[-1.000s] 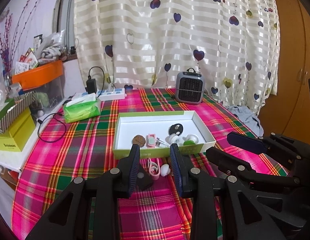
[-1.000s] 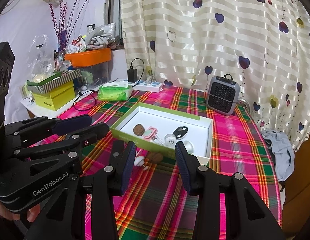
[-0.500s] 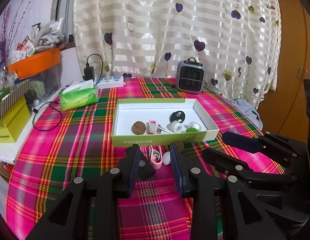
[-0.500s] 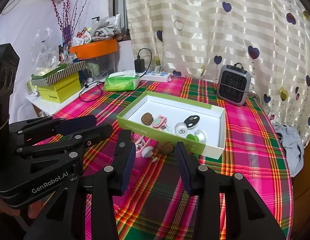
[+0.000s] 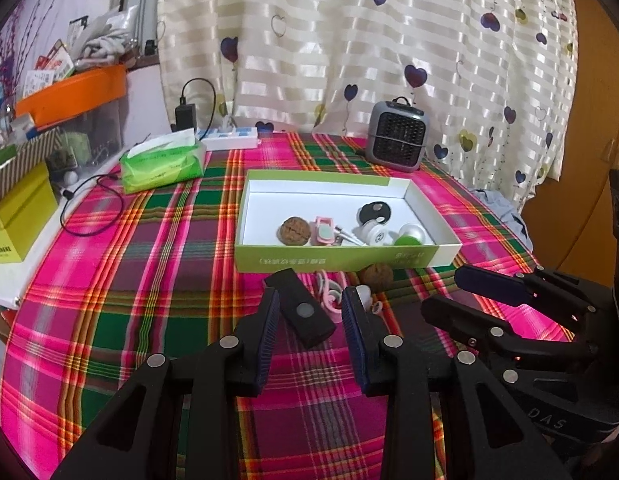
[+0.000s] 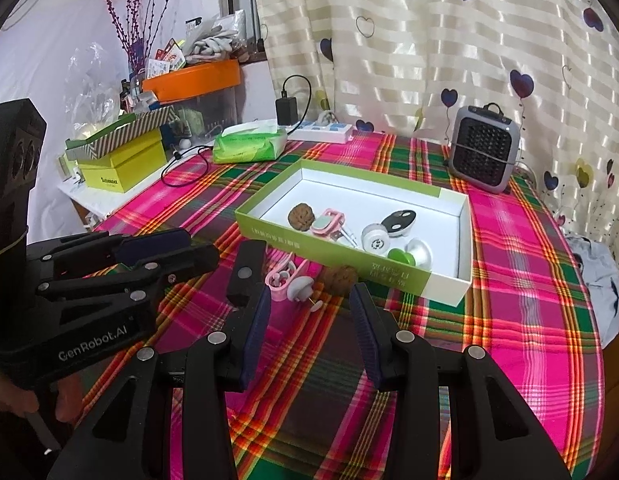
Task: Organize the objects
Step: 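Move the left tool to the grey translucent piece while the right tool approaches the second walnut, then grasp the grey piece with the left tool while the right tool grasps the walnut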
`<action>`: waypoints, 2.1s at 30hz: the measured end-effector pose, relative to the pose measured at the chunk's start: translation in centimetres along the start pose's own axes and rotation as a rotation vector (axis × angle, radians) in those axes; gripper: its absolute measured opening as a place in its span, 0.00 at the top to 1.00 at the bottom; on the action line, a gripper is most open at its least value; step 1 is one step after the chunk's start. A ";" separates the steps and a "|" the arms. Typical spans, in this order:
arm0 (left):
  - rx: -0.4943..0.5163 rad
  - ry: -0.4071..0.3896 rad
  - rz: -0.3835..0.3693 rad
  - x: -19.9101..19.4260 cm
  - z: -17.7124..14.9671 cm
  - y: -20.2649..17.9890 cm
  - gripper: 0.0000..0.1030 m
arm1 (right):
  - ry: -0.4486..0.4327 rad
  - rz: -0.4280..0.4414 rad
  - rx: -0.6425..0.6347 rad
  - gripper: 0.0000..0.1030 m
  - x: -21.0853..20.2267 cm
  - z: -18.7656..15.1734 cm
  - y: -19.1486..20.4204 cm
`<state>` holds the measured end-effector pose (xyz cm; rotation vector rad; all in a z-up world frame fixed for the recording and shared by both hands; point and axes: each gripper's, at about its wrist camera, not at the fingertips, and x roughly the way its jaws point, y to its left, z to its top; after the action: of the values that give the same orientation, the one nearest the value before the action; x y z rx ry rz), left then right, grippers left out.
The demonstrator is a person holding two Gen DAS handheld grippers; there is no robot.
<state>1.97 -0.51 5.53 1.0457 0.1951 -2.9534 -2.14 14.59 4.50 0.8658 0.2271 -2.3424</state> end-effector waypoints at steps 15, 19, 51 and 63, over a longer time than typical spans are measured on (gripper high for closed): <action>-0.046 0.092 -0.026 4.0 0.0 0.7 0.66 | 0.106 0.037 0.070 0.59 4.2 -0.3 -1.7; -0.067 0.098 -0.020 4.7 0.4 0.9 0.65 | 0.116 0.026 0.107 0.59 5.0 0.1 -2.7; -0.129 0.180 0.032 8.1 0.5 1.8 0.65 | 0.166 0.040 0.194 0.69 8.6 0.9 -4.7; -0.048 0.152 0.049 7.4 0.3 0.7 0.79 | 0.160 0.045 0.192 0.69 7.9 0.6 -4.8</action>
<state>-3.97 -0.99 1.06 1.2499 0.2360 -2.8124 -10.05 14.25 -0.34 1.1414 0.0478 -2.2815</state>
